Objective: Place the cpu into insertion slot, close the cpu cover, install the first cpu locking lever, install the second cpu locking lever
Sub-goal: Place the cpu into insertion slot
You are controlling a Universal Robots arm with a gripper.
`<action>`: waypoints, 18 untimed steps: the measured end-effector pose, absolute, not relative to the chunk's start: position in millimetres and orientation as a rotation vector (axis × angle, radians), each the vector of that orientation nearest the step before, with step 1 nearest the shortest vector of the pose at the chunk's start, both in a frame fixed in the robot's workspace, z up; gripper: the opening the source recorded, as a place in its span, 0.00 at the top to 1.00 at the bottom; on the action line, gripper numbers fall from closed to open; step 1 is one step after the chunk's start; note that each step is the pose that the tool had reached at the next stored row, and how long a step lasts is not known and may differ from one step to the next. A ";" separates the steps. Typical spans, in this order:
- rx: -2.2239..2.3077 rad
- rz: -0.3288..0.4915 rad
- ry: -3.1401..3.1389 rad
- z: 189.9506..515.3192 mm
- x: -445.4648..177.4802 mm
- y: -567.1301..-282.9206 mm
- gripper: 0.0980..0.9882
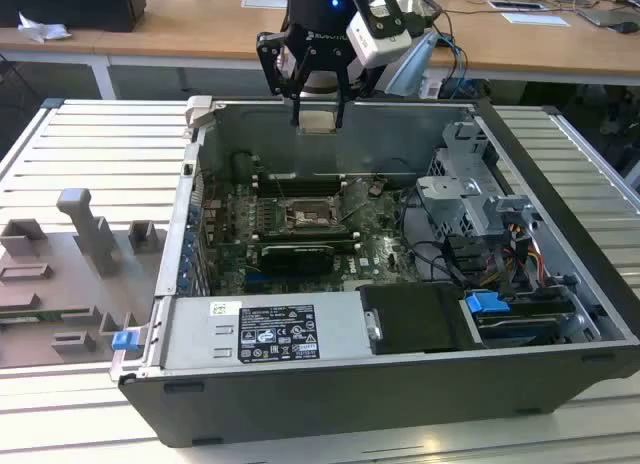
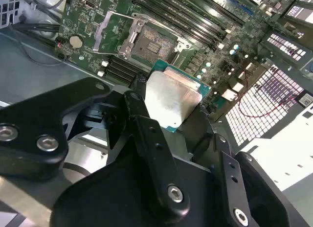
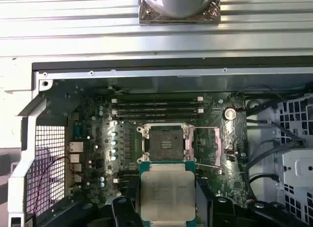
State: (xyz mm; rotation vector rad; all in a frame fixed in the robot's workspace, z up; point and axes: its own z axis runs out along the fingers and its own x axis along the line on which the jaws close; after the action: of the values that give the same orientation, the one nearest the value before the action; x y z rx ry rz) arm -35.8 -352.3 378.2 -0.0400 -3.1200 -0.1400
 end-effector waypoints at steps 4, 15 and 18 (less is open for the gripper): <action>-0.051 -0.140 -3.120 378.2 -35.7 -352.3 0.50; -0.096 -0.141 -3.120 378.2 -35.8 -352.3 0.50; -0.112 -0.141 -3.120 378.2 -35.8 -352.3 0.50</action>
State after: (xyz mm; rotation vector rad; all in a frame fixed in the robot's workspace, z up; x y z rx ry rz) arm -35.8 -352.3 378.2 -0.1124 -3.1203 -0.1408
